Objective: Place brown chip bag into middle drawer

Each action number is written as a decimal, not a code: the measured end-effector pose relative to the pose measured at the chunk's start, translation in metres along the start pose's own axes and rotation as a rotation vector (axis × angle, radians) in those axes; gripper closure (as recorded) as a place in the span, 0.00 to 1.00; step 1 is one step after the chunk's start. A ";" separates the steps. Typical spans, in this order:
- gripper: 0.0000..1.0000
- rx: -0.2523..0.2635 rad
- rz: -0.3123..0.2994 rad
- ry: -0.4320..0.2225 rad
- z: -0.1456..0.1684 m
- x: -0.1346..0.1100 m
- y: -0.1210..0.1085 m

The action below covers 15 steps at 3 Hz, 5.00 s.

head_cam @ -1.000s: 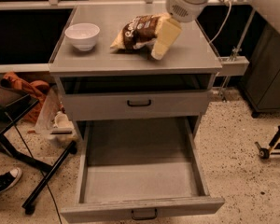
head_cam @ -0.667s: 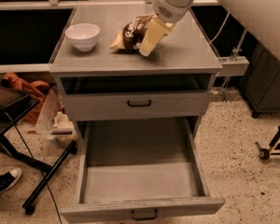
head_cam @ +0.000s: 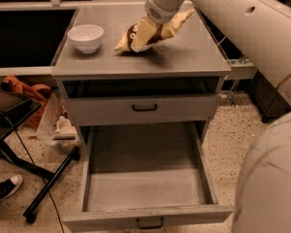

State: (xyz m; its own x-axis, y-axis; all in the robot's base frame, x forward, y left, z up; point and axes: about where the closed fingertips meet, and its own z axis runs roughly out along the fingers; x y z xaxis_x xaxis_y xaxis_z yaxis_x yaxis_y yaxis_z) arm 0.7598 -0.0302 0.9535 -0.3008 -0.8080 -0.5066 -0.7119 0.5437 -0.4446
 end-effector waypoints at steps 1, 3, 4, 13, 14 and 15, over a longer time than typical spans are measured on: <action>0.00 -0.001 0.027 -0.007 0.030 -0.011 -0.008; 0.00 -0.048 0.056 -0.009 0.093 -0.029 -0.009; 0.00 -0.098 0.076 0.030 0.125 -0.024 0.000; 1.00 -0.263 0.127 -0.244 -0.103 0.084 0.102; 1.00 -0.262 0.127 -0.244 -0.103 0.083 0.101; 1.00 -0.287 0.108 -0.268 -0.098 0.082 0.107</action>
Offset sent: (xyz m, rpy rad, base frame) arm 0.0873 0.0370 -0.0442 0.0746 0.0258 -0.0344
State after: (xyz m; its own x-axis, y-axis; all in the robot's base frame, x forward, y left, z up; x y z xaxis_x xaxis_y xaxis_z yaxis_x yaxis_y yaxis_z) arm 0.5968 -0.0603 0.9371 -0.2346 -0.6409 -0.7309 -0.8448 0.5064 -0.1729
